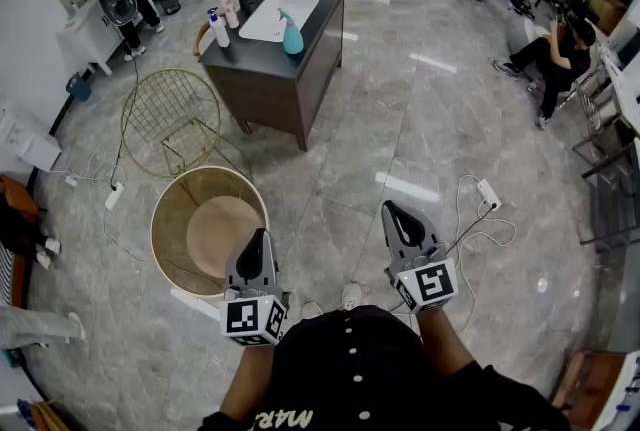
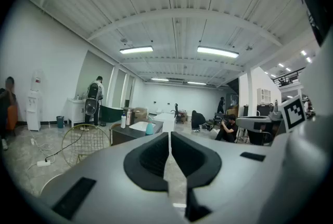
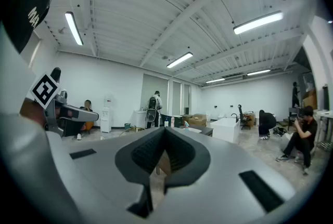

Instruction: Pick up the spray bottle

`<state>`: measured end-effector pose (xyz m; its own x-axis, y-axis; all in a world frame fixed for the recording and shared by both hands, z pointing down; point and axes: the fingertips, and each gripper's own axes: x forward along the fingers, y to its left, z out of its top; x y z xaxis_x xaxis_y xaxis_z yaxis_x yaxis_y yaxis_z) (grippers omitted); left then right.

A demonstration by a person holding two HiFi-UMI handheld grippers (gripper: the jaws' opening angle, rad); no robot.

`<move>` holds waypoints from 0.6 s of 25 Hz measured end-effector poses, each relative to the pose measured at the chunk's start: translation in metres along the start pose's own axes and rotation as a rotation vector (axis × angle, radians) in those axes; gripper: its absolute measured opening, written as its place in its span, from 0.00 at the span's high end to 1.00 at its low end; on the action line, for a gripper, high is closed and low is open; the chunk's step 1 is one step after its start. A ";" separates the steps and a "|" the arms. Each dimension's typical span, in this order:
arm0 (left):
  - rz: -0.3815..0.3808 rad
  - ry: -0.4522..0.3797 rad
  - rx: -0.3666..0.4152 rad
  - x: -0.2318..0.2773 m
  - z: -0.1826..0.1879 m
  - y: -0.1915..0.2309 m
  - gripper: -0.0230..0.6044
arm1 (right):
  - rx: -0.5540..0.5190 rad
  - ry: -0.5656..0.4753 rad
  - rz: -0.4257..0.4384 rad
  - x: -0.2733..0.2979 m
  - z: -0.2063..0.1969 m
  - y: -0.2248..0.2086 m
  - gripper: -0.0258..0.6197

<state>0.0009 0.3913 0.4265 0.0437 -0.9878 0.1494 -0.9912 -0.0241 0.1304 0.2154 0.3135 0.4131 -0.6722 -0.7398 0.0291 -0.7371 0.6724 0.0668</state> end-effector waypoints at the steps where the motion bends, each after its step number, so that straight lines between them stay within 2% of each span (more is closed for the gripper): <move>1: 0.001 0.003 -0.002 0.000 -0.002 -0.001 0.93 | 0.002 0.000 0.001 -0.001 -0.001 0.000 0.97; 11: -0.001 0.004 -0.001 0.009 -0.004 -0.006 0.93 | 0.008 -0.004 0.034 0.005 -0.004 -0.006 0.97; 15: 0.017 0.009 0.002 0.016 -0.006 -0.009 0.93 | 0.020 -0.024 0.072 0.009 -0.005 -0.011 0.97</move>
<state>0.0116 0.3768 0.4338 0.0284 -0.9867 0.1603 -0.9920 -0.0081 0.1260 0.2172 0.2994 0.4176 -0.7248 -0.6889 0.0088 -0.6879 0.7243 0.0456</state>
